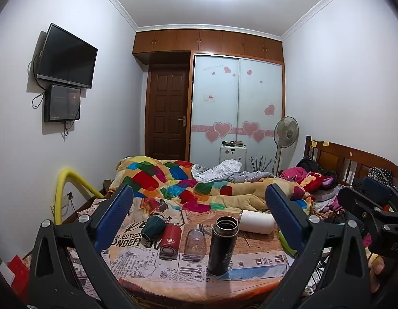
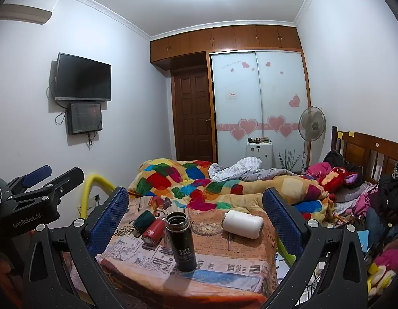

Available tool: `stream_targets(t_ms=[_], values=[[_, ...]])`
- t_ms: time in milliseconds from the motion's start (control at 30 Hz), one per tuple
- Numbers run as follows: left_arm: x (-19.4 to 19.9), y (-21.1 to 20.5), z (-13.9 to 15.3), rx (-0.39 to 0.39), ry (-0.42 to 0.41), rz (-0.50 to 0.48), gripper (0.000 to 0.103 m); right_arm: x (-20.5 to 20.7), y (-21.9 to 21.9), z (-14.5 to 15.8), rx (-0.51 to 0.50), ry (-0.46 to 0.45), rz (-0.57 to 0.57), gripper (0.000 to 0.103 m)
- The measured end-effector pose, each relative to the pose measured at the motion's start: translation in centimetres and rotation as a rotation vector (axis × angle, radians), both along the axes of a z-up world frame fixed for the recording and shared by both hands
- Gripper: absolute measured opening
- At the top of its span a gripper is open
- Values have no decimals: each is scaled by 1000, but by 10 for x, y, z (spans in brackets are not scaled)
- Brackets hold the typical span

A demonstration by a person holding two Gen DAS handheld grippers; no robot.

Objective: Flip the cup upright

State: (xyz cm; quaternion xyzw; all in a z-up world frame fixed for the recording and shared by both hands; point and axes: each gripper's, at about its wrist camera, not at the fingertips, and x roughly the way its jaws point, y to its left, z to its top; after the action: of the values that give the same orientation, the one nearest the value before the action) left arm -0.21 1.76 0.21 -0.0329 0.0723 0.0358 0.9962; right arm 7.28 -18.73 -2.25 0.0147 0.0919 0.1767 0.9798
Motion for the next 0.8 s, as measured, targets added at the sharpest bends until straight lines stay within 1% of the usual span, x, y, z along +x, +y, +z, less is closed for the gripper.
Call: stream_targets(t_ms=[800], values=[[2, -1, -2, 0, -2, -5, 103, 0, 2, 1, 1, 6, 2, 103]])
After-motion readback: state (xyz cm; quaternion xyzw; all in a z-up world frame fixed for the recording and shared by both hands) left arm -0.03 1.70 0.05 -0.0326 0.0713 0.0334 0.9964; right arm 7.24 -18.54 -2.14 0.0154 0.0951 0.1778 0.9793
